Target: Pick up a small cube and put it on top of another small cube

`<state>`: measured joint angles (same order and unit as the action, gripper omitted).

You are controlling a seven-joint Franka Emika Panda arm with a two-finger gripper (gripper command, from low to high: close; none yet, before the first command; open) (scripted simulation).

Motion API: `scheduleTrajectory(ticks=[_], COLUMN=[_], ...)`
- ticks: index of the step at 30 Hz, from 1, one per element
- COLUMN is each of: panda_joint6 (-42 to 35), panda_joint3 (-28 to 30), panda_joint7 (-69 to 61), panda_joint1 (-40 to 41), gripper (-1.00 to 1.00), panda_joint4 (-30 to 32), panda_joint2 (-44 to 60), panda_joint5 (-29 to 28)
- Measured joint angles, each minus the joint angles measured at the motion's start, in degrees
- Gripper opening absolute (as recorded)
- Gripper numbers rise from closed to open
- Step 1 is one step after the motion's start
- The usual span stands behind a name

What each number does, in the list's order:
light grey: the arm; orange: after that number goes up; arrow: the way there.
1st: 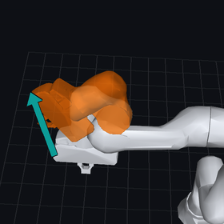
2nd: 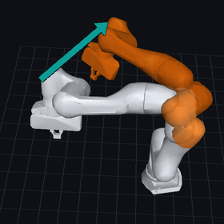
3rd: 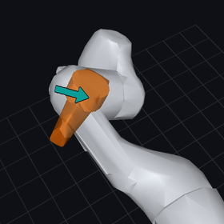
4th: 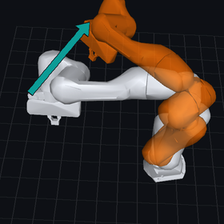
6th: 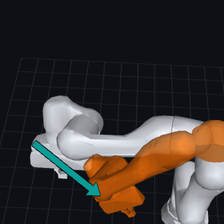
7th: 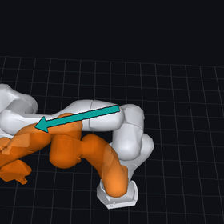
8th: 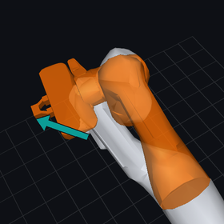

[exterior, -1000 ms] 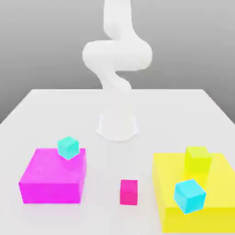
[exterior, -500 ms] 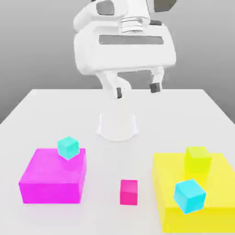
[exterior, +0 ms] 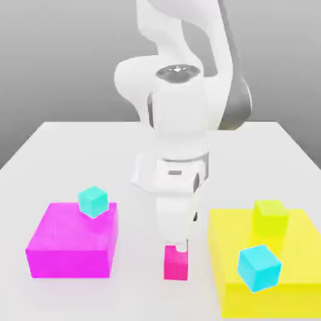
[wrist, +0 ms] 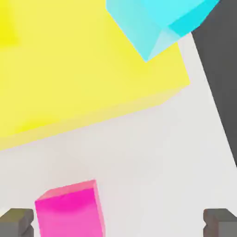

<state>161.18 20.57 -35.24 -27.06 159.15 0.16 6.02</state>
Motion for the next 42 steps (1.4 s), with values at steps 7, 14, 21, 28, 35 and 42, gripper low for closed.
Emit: scheduleTrajectory(ticks=[7,14,21,28,35,42], panda_joint6=[6.04,12.17,13.34,8.47,2.56,-9.25], panda_joint3=[-2.51,-12.11,-14.50,-6.46,-1.96,-6.60], panda_joint7=[-7.00,-13.54,-14.57,-9.55,-3.00,-1.26], panda_joint1=[1.80,9.27,11.28,4.97,2.52,-4.71], gripper=[0.00,0.00,-1.00,-1.00,-1.00,-1.00], panda_joint4=[0.25,-1.35,-1.60,-0.45,1.42,-5.58], panda_joint2=[7.51,15.58,17.27,10.77,3.14,-4.43], panda_joint5=[2.75,11.51,12.98,6.06,-2.47,4.49])
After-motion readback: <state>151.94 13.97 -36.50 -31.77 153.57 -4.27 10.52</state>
